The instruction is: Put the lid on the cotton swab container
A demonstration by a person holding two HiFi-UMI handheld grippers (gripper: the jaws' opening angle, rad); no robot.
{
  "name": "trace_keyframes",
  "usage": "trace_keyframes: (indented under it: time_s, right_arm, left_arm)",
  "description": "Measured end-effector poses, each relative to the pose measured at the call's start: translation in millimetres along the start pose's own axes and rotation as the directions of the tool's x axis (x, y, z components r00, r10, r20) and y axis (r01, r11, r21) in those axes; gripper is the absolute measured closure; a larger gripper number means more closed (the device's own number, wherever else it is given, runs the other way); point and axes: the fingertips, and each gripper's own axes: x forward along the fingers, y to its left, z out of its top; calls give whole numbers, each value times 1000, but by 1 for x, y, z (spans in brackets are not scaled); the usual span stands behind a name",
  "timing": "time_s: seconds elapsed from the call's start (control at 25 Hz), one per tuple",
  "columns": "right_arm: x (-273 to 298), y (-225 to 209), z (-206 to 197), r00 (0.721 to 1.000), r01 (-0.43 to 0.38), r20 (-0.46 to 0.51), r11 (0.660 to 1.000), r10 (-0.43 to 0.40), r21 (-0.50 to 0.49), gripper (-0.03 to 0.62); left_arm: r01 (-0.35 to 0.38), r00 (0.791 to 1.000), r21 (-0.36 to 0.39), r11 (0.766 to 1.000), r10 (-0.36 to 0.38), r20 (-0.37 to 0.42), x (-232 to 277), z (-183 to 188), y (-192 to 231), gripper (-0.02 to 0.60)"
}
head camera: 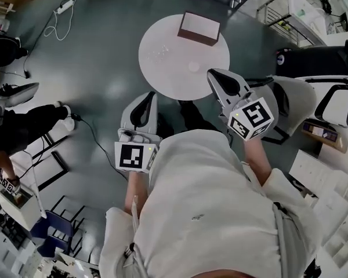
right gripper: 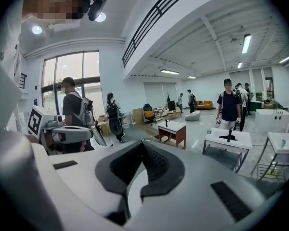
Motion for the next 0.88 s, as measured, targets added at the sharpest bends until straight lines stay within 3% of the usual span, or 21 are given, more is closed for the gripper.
trace_keyframes:
  time_s: [0.32, 0.6, 0.88]
  right_arm:
    - [42, -35, -33, 981, -153, -145, 972, 128, -180, 588]
    - [56, -66, -82, 937, -278, -268, 942, 224, -186, 588]
    - [79, -82, -130, 908, -320, -350, 920, 230, -228, 579]
  left_arm:
    - [-136, 991, -103, 985, 133, -29, 39, -25, -19, 573]
    - [-214, 977, -125, 969, 211, -39, 73, -34, -33, 574]
    - [-241, 970, -122, 963, 233, -72, 91, -40, -47, 573]
